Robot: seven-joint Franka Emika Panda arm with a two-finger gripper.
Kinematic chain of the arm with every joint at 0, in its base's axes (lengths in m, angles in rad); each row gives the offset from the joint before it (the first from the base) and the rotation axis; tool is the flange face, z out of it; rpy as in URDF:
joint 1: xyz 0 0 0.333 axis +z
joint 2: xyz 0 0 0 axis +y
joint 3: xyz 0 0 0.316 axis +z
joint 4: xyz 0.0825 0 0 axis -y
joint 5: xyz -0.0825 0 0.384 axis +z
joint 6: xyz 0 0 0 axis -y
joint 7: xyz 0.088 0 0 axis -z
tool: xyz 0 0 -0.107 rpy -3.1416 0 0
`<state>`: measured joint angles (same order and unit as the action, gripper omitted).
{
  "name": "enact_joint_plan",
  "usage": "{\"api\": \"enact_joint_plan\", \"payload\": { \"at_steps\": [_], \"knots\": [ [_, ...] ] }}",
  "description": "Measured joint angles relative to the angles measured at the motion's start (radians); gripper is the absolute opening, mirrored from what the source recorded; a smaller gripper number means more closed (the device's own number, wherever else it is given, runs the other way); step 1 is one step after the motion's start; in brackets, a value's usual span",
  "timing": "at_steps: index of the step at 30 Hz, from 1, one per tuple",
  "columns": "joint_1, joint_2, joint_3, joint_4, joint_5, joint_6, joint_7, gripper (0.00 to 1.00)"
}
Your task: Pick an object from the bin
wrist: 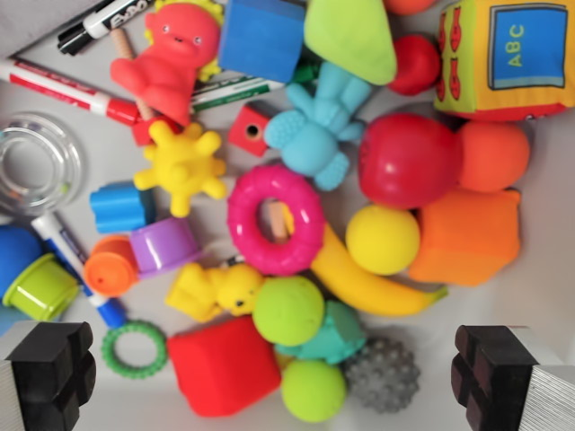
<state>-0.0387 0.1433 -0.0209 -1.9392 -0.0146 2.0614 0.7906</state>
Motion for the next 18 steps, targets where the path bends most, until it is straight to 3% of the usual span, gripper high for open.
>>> {"api": "enact_joint_plan", "payload": {
  "at_steps": [18],
  "knots": [
    [0.016, 0.019, 0.005, -0.059, 0.0, 0.08, 0.047, 1.0]
  ]
}}
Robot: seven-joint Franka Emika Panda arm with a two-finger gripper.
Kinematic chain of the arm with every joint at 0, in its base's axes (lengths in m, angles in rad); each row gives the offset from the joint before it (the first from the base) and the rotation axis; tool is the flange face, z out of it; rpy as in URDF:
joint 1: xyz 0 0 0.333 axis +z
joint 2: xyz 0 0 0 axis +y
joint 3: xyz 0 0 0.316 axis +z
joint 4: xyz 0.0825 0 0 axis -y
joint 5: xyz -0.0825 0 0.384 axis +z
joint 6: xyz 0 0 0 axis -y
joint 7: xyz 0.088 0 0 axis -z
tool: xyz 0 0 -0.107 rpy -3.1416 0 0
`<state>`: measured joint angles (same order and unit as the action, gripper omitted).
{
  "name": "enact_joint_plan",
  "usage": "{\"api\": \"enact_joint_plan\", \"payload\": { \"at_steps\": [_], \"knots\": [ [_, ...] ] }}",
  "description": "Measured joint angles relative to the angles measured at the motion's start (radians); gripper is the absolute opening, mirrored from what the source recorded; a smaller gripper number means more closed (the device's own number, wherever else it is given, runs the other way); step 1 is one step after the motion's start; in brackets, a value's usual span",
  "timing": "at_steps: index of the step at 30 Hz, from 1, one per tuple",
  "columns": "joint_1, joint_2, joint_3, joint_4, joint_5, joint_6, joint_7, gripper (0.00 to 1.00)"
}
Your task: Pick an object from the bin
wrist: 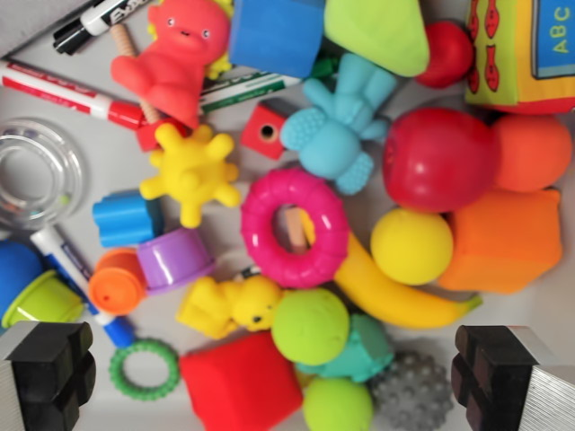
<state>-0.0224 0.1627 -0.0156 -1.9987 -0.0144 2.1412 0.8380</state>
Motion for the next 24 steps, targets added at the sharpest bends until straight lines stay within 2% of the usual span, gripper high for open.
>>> {"api": "enact_joint_plan", "payload": {
  "at_steps": [24],
  "knots": [
    [0.037, 0.066, 0.009, -0.098, 0.002, 0.167, 0.102, 1.0]
  ]
}}
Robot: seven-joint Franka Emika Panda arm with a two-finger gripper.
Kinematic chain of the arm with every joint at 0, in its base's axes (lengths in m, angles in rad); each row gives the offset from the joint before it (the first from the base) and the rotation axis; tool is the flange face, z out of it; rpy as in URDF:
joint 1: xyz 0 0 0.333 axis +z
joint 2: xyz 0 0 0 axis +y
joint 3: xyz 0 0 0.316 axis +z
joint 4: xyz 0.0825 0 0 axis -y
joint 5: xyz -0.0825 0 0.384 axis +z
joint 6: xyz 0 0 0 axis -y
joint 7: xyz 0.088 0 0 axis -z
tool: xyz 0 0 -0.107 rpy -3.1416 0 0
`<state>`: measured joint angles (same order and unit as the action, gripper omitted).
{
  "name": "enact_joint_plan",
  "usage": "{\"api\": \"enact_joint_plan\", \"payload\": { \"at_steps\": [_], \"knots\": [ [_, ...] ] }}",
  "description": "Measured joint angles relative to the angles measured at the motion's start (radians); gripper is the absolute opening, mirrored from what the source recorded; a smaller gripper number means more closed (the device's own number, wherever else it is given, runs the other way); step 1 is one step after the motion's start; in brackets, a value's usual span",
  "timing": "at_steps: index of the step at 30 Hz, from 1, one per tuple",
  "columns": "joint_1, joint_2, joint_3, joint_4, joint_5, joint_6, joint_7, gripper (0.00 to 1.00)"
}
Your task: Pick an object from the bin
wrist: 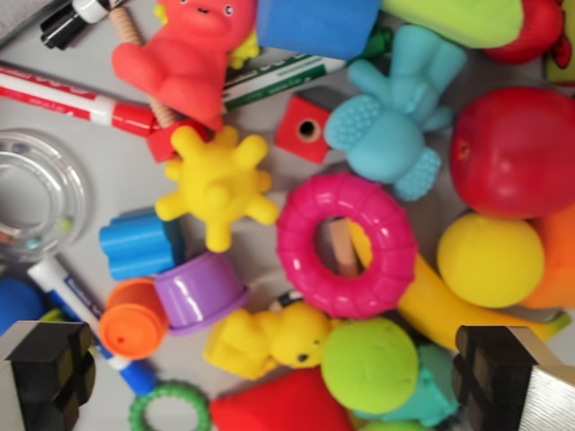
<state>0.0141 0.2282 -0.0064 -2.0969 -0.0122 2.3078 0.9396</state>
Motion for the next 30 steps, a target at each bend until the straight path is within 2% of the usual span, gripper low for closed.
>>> {"api": "enact_joint_plan", "payload": {
  "at_steps": [14, 30],
  "knots": [
    [0.029, 0.068, 0.004, -0.044, 0.001, 0.114, 0.072, 1.0],
    [0.07, 0.177, 0.007, -0.074, 0.004, 0.258, 0.165, 1.0]
  ]
}}
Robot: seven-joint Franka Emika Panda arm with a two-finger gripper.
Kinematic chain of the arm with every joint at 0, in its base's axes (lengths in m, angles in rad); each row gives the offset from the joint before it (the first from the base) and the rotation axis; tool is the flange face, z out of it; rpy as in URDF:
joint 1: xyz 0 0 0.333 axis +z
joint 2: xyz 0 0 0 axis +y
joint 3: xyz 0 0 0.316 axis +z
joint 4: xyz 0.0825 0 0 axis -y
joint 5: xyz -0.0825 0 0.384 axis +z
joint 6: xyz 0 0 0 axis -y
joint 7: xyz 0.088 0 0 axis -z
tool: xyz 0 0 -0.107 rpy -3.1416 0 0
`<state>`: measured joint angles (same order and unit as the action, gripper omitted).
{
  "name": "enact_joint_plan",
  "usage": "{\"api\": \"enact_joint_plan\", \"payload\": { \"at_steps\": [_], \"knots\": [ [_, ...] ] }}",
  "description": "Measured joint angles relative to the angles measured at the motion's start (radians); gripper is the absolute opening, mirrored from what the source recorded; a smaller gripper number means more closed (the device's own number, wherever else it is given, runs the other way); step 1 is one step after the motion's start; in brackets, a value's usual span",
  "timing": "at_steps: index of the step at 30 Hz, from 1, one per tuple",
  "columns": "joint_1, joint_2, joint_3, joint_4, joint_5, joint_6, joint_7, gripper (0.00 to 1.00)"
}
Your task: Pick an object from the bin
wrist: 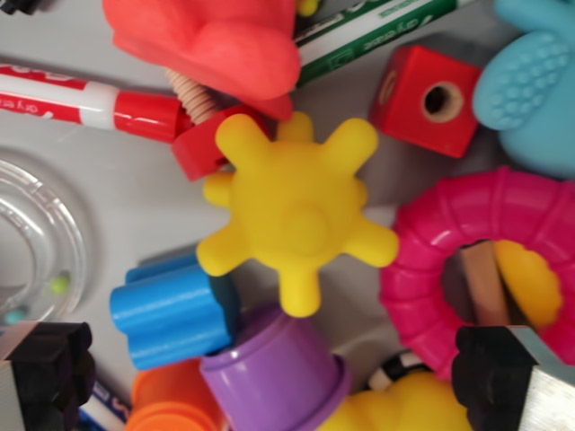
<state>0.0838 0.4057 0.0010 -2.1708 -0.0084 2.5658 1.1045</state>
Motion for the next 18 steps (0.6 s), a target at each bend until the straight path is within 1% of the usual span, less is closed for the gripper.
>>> {"api": "enact_joint_plan", "payload": {
  "at_steps": [13, 18],
  "knots": [
    [0.037, 0.108, 0.001, -0.002, 0.003, 0.112, 0.076, 1.0],
    [0.039, 0.15, 0.002, 0.008, 0.004, 0.146, 0.082, 1.0]
  ]
}}
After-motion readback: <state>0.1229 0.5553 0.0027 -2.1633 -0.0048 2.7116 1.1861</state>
